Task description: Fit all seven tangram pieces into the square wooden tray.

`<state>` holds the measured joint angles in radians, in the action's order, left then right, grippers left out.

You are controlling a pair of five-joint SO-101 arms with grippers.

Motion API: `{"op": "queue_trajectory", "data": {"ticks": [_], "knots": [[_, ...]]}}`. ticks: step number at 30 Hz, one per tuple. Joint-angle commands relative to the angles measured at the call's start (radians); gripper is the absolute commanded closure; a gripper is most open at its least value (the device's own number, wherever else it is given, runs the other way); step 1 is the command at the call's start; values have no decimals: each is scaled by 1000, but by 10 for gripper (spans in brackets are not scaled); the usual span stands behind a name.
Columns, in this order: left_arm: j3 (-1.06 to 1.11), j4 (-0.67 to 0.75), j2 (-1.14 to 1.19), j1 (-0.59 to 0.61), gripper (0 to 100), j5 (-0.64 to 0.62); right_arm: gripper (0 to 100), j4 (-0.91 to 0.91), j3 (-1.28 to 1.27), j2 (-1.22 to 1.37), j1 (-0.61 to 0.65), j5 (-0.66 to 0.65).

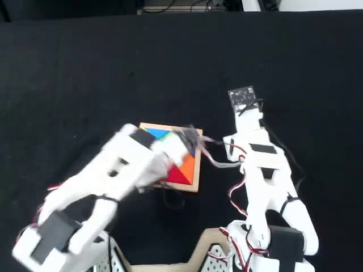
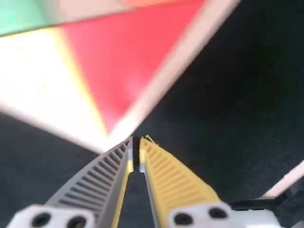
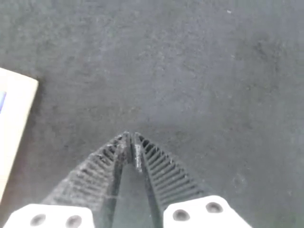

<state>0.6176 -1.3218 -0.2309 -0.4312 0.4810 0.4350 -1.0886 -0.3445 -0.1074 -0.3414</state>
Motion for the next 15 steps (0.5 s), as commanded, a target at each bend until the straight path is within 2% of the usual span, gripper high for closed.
{"op": "queue_trajectory", "data": {"ticks": [1, 3, 5, 9, 11, 15], "knots": [[-90, -23, -265, 262, 970, -51, 987, 64, 120, 7, 18, 0], [-15, 83, -384, 403, 965, -103, 987, 204, 236, 25, 38, 11], [140, 247, -460, 464, 952, -195, 987, 318, 360, 82, 87, 68], [433, 601, -537, 461, 941, -450, 988, 431, 558, 254, 224, 135], [506, 740, -543, 452, 941, -529, 988, 451, 619, 341, 265, 164], [539, 812, -543, 389, 944, -552, 988, 456, 697, 495, 273, 183]]}}
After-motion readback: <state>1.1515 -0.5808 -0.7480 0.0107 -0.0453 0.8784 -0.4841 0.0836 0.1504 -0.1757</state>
